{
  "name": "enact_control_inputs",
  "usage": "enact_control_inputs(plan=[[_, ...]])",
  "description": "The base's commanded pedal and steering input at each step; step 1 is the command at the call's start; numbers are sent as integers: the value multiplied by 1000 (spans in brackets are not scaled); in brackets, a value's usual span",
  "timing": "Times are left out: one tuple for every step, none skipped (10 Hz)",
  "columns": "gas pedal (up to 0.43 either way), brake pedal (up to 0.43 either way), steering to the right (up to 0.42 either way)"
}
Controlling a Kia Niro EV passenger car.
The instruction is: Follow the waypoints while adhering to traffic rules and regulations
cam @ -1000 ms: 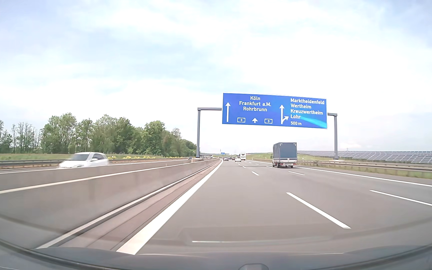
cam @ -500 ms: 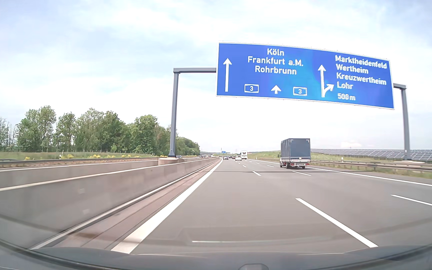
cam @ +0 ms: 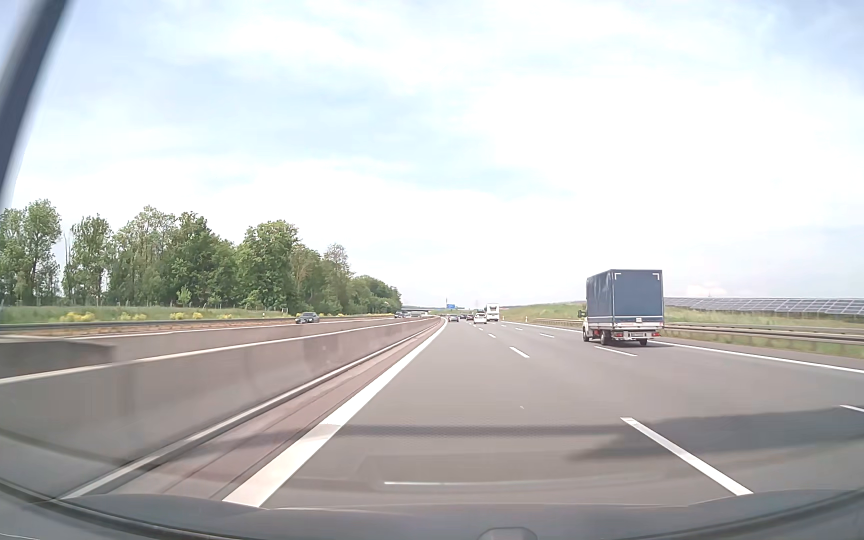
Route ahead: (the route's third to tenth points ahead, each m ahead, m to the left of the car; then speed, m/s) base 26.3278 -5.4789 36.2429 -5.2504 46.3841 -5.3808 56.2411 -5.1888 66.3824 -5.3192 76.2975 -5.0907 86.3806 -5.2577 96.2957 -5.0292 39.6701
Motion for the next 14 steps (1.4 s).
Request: enact_control_inputs(plan=[[421,0,0],[421,0,0],[421,0,0],[421,0,1],[421,0,1],[421,0,0],[421,0,0],[409,0,1],[409,0,1],[409,0,0],[409,0,-2],[409,0,-1],[409,0,-1],[409,0,-1]])
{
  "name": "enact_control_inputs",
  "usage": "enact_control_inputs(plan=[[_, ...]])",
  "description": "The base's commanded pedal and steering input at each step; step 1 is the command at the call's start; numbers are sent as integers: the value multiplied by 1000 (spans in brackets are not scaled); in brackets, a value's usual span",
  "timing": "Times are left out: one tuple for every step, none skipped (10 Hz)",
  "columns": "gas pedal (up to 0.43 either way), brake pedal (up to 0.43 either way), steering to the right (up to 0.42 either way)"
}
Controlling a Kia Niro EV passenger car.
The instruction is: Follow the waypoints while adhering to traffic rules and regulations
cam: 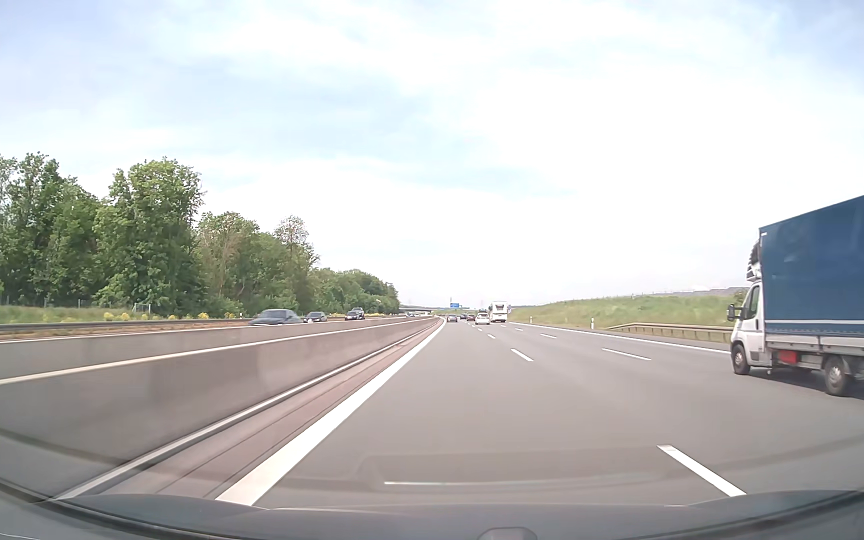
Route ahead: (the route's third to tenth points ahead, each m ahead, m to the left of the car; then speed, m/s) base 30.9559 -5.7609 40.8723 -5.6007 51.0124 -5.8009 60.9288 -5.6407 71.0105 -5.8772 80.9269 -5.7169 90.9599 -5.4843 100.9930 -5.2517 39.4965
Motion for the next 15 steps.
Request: enact_control_inputs(plan=[[398,0,0],[390,0,0],[378,0,-1],[370,0,-1],[370,0,-1],[370,0,0],[370,0,0],[370,0,0],[370,0,0],[370,0,0],[378,0,0],[390,0,0],[390,0,0],[390,0,0],[390,0,0]])
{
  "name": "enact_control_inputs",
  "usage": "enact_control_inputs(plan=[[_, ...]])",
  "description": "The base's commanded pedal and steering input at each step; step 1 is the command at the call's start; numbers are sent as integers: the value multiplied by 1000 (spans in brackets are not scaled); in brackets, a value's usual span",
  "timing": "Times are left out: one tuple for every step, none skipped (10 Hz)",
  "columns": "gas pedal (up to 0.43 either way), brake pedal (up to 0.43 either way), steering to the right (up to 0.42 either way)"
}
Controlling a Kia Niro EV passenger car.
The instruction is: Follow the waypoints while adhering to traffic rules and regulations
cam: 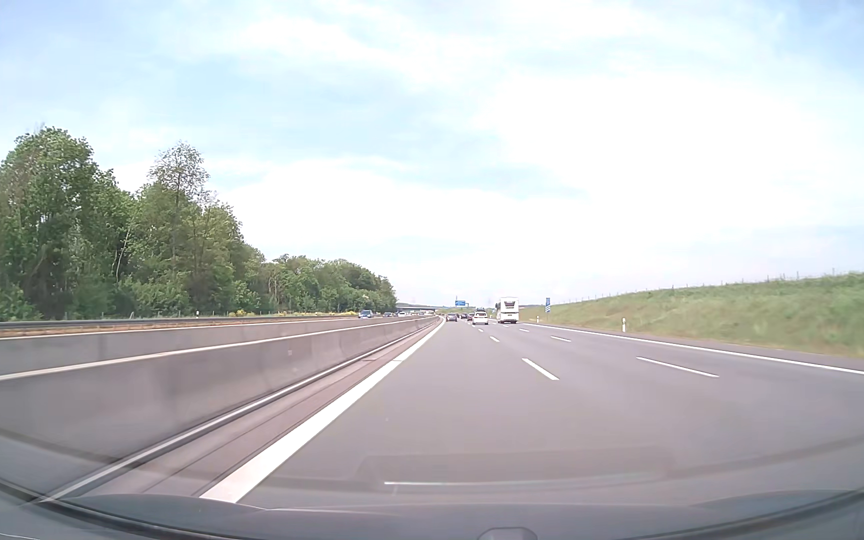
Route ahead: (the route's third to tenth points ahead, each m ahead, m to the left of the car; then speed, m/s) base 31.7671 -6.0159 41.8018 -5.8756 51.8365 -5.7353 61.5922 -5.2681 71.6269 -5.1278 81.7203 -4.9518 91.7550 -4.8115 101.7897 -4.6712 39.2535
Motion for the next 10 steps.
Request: enact_control_inputs(plan=[[390,0,0],[398,0,0],[398,0,-1],[390,0,-1],[390,0,-1],[378,0,-1],[358,0,-1],[339,0,-1],[319,0,-1],[311,0,-1]])
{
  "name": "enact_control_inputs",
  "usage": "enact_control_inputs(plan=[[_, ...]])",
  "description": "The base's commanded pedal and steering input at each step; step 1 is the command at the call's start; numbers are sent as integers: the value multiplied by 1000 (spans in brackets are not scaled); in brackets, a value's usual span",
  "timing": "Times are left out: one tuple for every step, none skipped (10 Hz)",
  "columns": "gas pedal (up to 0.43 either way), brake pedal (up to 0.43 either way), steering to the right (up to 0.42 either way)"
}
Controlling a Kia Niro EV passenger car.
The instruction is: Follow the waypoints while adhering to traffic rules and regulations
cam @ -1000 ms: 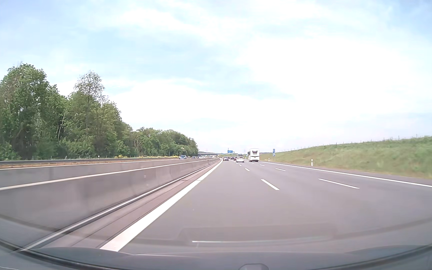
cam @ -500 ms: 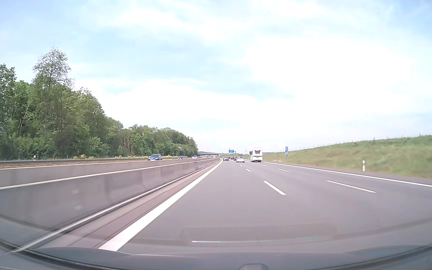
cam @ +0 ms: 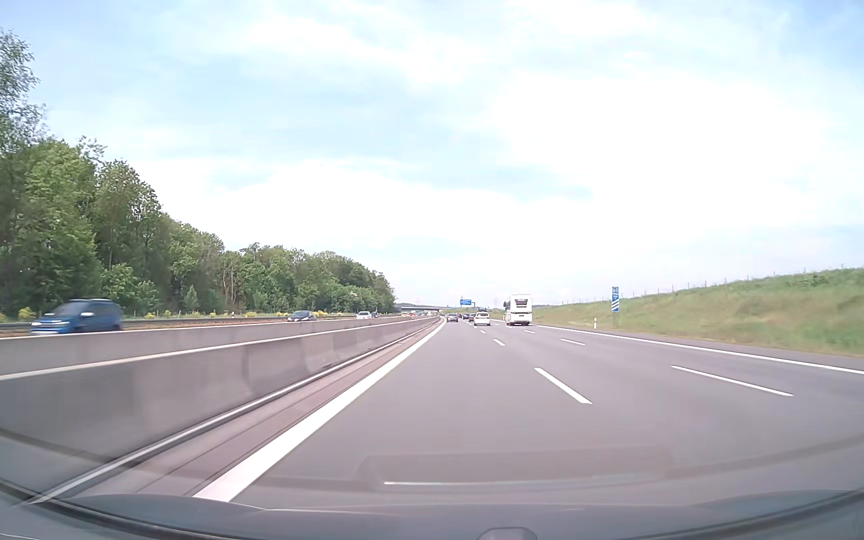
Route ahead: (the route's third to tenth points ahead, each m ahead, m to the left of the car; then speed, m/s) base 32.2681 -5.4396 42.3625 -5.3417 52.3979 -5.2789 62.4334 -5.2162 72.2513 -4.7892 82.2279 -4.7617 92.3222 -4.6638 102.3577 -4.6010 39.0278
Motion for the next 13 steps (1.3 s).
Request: enact_control_inputs(plan=[[287,0,-1],[280,0,-1],[280,0,-1],[280,0,-1],[280,0,-1],[268,0,-1],[268,0,-1],[268,0,-1],[260,0,-1],[248,0,-1],[248,0,-1],[248,0,-1],[248,0,-1]])
